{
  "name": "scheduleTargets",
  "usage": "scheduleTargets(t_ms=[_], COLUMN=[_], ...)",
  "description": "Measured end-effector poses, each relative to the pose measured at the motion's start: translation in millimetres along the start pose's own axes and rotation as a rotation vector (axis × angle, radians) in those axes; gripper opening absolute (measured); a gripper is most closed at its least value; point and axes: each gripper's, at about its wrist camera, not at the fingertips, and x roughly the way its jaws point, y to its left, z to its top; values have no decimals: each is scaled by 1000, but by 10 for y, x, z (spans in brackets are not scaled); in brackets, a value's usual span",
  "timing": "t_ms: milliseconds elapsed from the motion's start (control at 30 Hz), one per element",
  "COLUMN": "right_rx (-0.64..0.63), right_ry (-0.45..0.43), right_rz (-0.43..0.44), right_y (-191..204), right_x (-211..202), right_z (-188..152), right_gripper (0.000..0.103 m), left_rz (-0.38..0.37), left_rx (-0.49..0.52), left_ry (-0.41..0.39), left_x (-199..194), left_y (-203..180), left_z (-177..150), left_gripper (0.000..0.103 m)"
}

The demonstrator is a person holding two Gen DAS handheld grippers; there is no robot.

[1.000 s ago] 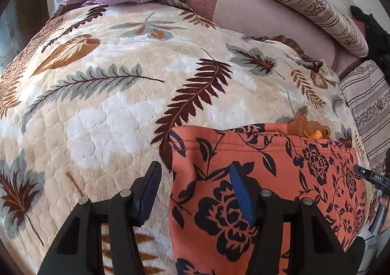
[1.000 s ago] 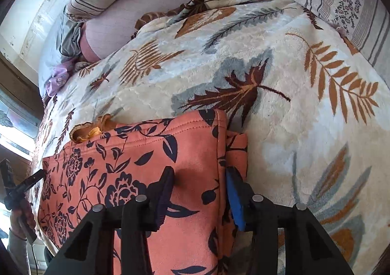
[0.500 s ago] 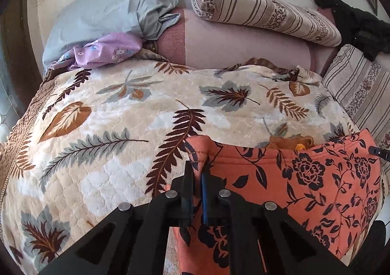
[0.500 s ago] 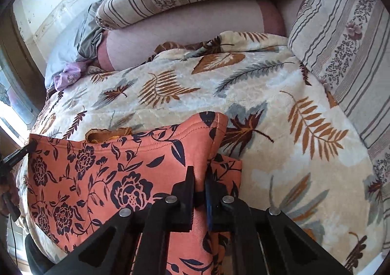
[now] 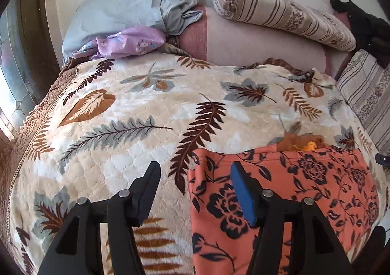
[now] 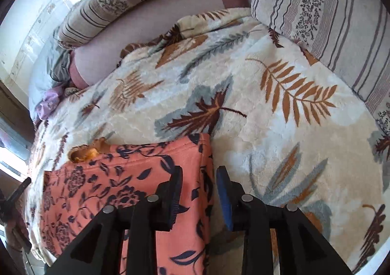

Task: Fold small clothes
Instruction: 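Pat the folded shirt flat with both tools, then press both open tools on the folded coral shirt to flatten it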

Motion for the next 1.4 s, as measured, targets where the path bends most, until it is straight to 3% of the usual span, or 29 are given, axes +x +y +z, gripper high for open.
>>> scheduleTargets(t_ms=[33,67,100,133,200,233,300,367,433,567,600,667,700,800,933,1000,1100,1133,1267,1400], right_rx=[7,7,0,-6,31,71,194,322,310,196,187,201,224,174,74,72,130,147,84,98], right_ry=[-4,1,3,14,73,102,158,122,95,43,59,152,180,122,66,114,245,225,172,174], right_rz=[55,118,184,250,328,321,209,262,267,351,368,274,272,270,337,328,221,246,262,276], right_y=[64,153,236,303,312,232,-62,-274,-198,70,71,-7,-53,93,374,367,143,106,262,280], right_x=[-105,-179,-219,-224,-99,14,250,217,30,-217,-172,52,117,-51,-190,-29,305,273,133,359], right_z=[-42,-96,-165,-241,-417,-498,-662,-725,-693,-735,-788,-926,-989,-935,-722,-711,-841,-827,-554,-227], right_gripper=[50,82,90,92,92,91,90,87,90,90,90,90,89,89,89,90,89,89,89,89], left_rz=[1,-3,-12,-26,-67,-79,-34,37,32,89,98,112,121,132,144,148,155,162,187,194], left_rx=[1,3,0,-8,-16,-24,-33,-49,-102,-72,-73,-77,-77,-71,-49,-45,-42,-36,-24,-29], left_ry=[-3,-2,0,3,30,63,191,286,245,169,176,214,220,181,162,163,172,174,178,183], left_x=[-123,-230,-306,-363,-360,-278,9,160,-13,-288,-291,-267,-279,-393,-412,-382,-344,-333,-272,-217], left_y=[-51,-112,-179,-239,-348,-377,-399,-353,-299,-361,-374,-402,-418,-451,-532,-561,-573,-574,-569,-557], left_z=[-67,-154,-246,-360,-616,-750,-1019,-1197,-1202,-1140,-1144,-1152,-1139,-1085,-959,-916,-903,-901,-871,-816], left_gripper=[68,76,80,86,88,87,87,88,88,88,88,88,88,88,88,88,88,88,88,88])
